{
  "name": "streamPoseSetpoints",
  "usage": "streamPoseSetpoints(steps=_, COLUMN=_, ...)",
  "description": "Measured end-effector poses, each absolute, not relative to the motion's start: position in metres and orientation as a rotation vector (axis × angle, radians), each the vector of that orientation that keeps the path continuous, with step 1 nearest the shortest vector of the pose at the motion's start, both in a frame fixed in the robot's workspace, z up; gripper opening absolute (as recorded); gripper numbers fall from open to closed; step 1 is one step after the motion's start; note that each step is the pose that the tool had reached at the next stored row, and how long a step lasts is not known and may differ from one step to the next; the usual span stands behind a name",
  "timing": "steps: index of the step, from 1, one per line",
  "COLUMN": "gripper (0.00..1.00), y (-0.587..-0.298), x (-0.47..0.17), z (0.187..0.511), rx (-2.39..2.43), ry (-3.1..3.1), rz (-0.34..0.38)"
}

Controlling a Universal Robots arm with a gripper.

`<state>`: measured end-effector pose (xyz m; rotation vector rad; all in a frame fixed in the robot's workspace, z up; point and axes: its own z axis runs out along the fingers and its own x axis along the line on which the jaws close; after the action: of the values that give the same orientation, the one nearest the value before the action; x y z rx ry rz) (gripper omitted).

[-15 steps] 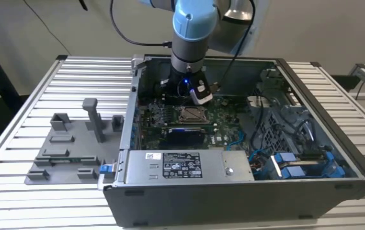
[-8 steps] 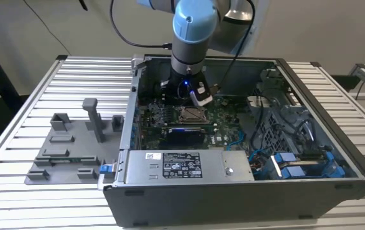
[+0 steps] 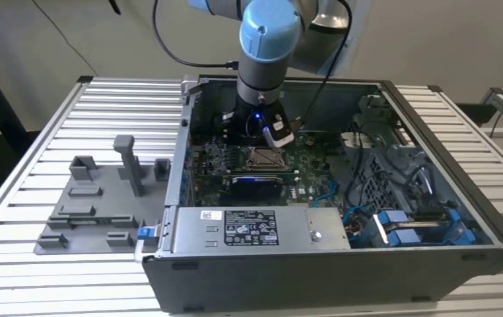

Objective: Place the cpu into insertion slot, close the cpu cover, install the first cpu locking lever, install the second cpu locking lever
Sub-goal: 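Install the first cpu locking lever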

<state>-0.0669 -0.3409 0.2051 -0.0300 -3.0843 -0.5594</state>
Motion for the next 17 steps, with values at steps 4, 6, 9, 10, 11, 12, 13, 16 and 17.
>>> streamPoseSetpoints(steps=4, gripper=0.11, y=-0.3375, x=-0.0668, z=0.2051, rx=-0.032, ry=-3.085, rz=-0.56)
streamPoseSetpoints(steps=6, gripper=0.11, y=-0.336, x=-0.0668, z=0.205, rx=-0.036, ry=-3.085, rz=-0.56)
streamPoseSetpoints(steps=9, gripper=0.11, y=-0.3361, x=-0.0674, z=0.2049, rx=-0.039, ry=-3.086, rz=-0.56)
streamPoseSetpoints(steps=10, gripper=0.11, y=-0.3361, x=-0.0679, z=0.2049, rx=-0.039, ry=-3.086, rz=-0.56)
streamPoseSetpoints(steps=11, gripper=0.11, y=-0.3361, x=-0.0686, z=0.2049, rx=-0.039, ry=-3.086, rz=-0.56)
streamPoseSetpoints(steps=12, gripper=0.11, y=-0.3361, x=-0.0692, z=0.2047, rx=-0.04, ry=-3.086, rz=-0.56)
streamPoseSetpoints(steps=13, gripper=0.11, y=-0.3361, x=-0.0695, z=0.2047, rx=-0.04, ry=-3.086, rz=-0.56)
streamPoseSetpoints(steps=16, gripper=0.11, y=-0.3362, x=-0.0696, z=0.2042, rx=-0.04, ry=-3.085, rz=-0.56)
streamPoseSetpoints(steps=17, gripper=0.11, y=-0.3362, x=-0.0696, z=0.2041, rx=-0.04, ry=-3.086, rz=-0.56)
